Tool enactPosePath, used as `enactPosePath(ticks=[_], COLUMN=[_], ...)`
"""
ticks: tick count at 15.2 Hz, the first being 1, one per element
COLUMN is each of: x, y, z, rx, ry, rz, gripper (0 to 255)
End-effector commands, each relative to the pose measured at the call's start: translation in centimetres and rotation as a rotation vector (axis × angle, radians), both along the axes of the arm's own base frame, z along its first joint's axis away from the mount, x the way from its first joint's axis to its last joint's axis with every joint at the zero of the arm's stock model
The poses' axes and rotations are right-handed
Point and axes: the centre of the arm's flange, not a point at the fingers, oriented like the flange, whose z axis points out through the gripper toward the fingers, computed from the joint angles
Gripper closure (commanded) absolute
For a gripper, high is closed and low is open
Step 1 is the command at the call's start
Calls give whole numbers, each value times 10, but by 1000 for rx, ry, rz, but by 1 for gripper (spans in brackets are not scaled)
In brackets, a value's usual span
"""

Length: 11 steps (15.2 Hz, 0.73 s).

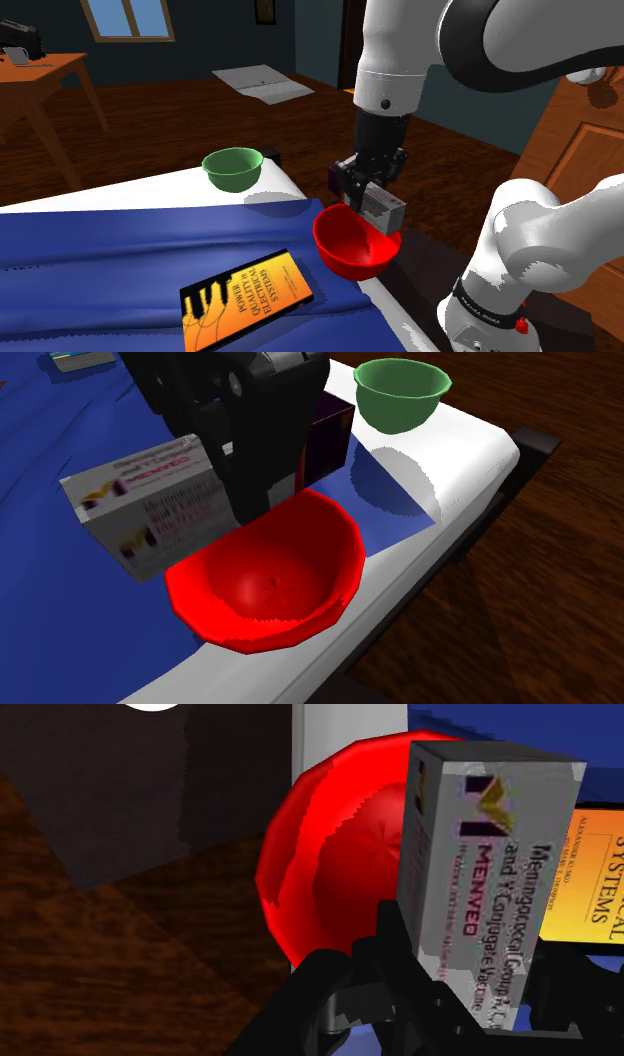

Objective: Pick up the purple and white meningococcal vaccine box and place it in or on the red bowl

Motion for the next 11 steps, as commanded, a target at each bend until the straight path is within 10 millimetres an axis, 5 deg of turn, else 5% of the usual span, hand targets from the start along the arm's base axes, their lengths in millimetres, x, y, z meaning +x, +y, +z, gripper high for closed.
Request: enactPosePath(ticks=[1,11], x=[-2,-2], y=[-1,-1], z=[-10,-62], rx=[0,0], ry=[0,0], rz=[0,0], gripper=[255,255])
